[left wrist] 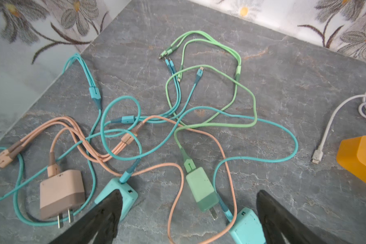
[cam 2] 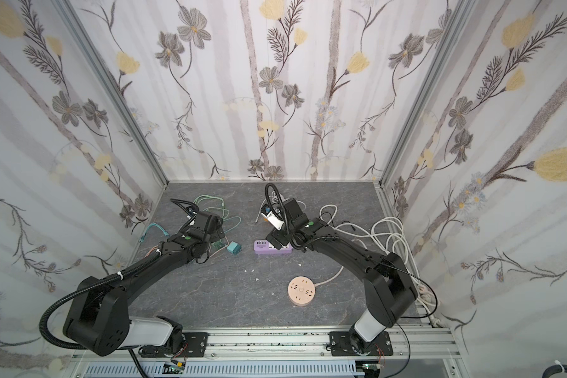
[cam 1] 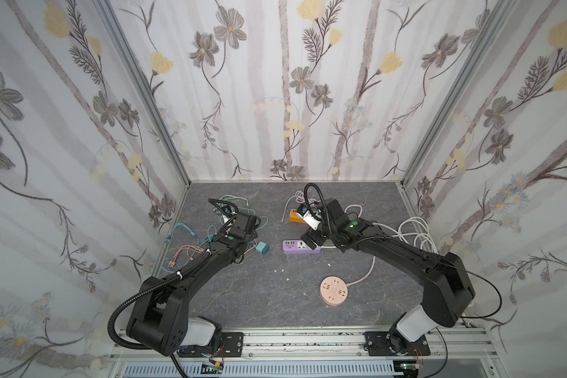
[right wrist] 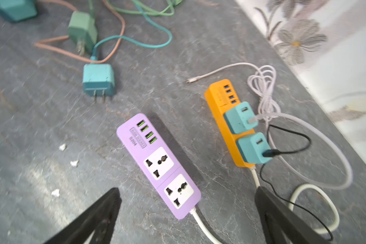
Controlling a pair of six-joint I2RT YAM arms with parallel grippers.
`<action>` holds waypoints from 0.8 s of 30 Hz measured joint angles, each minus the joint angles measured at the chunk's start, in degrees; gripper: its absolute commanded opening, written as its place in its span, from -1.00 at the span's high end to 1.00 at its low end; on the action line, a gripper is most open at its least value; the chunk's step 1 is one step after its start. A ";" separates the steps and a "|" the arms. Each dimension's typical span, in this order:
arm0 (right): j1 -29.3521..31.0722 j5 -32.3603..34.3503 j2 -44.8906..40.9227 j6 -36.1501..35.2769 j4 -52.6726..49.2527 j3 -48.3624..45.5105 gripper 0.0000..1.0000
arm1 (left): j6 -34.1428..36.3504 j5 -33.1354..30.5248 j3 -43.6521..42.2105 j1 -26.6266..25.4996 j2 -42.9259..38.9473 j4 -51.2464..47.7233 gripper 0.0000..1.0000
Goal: Insert the plug
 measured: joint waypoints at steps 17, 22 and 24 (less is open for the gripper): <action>-2.99 23.41 -16.15 31.93 10.54 -7.63 -0.99 | -20.35 4.44 11.28 -9.29 14.01 -13.94 -1.00; -3.06 23.30 -19.65 32.52 10.86 -11.43 -0.99 | -24.68 6.12 18.21 -9.46 21.97 -18.62 -1.00; -3.06 23.26 -20.06 32.50 10.86 -11.89 -0.99 | -26.03 6.40 20.94 -9.49 24.70 -20.17 -0.99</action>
